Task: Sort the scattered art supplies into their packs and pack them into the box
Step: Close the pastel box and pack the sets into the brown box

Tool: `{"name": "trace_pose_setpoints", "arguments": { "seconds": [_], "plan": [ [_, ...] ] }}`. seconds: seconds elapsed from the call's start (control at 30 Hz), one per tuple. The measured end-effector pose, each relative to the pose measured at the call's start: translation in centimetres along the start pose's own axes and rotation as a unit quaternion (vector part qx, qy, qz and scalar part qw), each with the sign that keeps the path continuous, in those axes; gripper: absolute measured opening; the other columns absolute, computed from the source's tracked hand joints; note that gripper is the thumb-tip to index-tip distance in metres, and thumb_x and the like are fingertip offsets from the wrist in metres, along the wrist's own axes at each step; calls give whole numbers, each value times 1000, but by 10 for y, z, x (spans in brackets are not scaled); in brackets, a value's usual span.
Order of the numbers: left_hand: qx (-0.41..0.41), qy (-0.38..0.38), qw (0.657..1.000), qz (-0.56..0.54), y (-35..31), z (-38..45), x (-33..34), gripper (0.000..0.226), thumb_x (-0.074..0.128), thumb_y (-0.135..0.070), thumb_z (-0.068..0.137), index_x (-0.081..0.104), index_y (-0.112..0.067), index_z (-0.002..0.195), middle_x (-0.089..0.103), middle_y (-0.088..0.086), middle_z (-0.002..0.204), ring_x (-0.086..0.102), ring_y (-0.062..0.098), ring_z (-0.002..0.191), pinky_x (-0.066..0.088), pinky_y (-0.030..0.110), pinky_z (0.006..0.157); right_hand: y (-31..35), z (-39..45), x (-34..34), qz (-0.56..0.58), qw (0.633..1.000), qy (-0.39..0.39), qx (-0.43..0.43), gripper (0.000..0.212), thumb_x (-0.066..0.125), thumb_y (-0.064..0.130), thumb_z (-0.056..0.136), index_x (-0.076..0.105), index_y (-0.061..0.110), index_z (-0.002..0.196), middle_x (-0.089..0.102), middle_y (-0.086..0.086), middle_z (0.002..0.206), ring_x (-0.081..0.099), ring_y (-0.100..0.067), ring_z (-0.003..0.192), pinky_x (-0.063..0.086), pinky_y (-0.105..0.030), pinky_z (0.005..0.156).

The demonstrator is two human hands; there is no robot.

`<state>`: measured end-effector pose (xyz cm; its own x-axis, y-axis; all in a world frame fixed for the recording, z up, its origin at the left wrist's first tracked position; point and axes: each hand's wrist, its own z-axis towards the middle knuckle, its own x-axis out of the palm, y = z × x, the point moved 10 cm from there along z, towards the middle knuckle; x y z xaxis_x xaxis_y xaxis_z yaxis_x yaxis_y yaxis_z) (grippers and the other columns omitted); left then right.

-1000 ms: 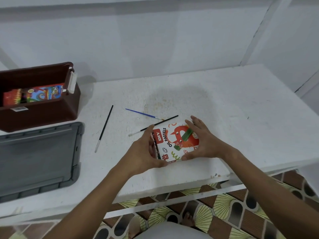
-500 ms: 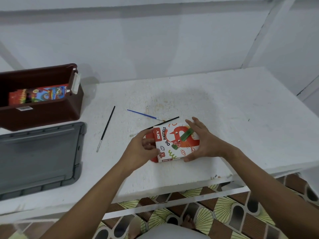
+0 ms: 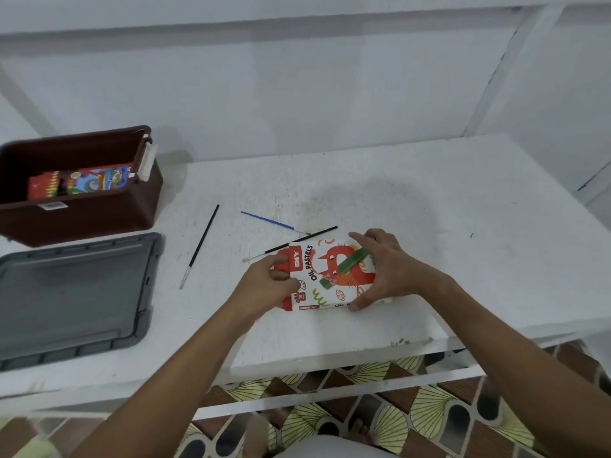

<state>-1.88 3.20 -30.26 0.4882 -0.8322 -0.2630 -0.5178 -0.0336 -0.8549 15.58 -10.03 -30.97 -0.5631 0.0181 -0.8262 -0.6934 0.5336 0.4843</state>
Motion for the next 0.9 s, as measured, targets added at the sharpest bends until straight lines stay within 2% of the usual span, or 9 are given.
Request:
{"name": "trace_pose_setpoints", "arguments": {
  "seconds": [0.1, 0.2, 0.27, 0.33, 0.47, 0.57, 0.67, 0.8, 0.9],
  "plan": [
    [-1, -63, 995, 76, 5, -1, -14, 46, 68, -18, 81, 54, -19, 125, 68, -1, 96, 70, 16, 83, 60, 37, 74, 0, 4, -3, -10, 999, 31, 10, 129, 82, 64, 49, 11, 24, 150, 20, 0, 146, 16, -23, 137, 26, -46, 114],
    [12, -131, 971, 201, 5, -8, -21, 21, 66, -31, 82, 61, -15, 96, 66, -4, 85, 65, 11, 76, 58, 33, 70, 2, 10, -8, -7, 999, 34, 13, 111, 79, 60, 59, 25, 22, 147, 32, -2, 142, 25, -22, 133, 31, -46, 110],
    [-5, -132, 964, 232, 12, -10, -17, 28, 65, -40, 80, 61, -13, 86, 65, 2, 86, 63, 13, 74, 54, 31, 64, 4, 14, -8, -19, 999, 44, 22, 105, 80, 60, 57, 33, 23, 144, 38, 0, 134, 31, -21, 128, 34, -44, 107],
    [-31, -127, 963, 235, 22, -10, -15, 37, 61, -52, 73, 60, -17, 85, 62, 4, 94, 62, 15, 77, 53, 30, 67, 5, 16, -6, -6, 997, 69, 31, 100, 83, 58, 52, 43, 24, 137, 42, 1, 125, 40, -18, 120, 41, -40, 102],
    [-56, -128, 979, 149, 30, -13, -15, 57, 62, -62, 59, 56, -23, 101, 60, 1, 106, 63, 19, 95, 55, 39, 83, 14, 14, -6, 129, 986, 105, 7, 71, 92, 38, 50, 59, 22, 111, 60, 4, 114, 66, -12, 92, 58, -31, 80],
    [-56, -136, 989, 34, 26, -20, -19, 47, 77, -36, 75, 48, -17, 107, 63, 0, 102, 66, 15, 89, 58, 35, 78, 18, 16, -15, 238, 966, 105, 0, 59, 90, 22, 57, 60, 19, 108, 67, 2, 106, 71, -15, 84, 59, -29, 70],
    [-49, -146, 987, -46, 23, -27, -31, 49, 80, -25, 75, 45, -19, 109, 66, 3, 104, 70, 19, 89, 58, 41, 81, 33, 22, -21, 301, 949, 96, -17, 52, 88, 10, 59, 64, 14, 105, 70, -1, 100, 72, -16, 80, 56, -24, 61],
    [-8, -174, 978, -112, 9, -32, -66, 55, 78, -14, 78, 45, -23, 121, 71, 4, 102, 73, 18, 82, 60, 37, 72, 61, 37, -25, 388, 920, 45, -34, 63, 89, 11, 57, 59, 12, 113, 72, -7, 100, 72, -21, 83, 59, -32, 68],
    [17, -200, 960, -194, -1, -37, -109, 54, 76, -7, 78, 50, -18, 124, 73, 8, 100, 73, 25, 84, 59, 43, 74, 84, 47, -30, 511, 857, -55, -29, 69, 87, 15, 58, 50, 12, 116, 68, -12, 105, 71, -25, 87, 59, -40, 75]
  ]
}}
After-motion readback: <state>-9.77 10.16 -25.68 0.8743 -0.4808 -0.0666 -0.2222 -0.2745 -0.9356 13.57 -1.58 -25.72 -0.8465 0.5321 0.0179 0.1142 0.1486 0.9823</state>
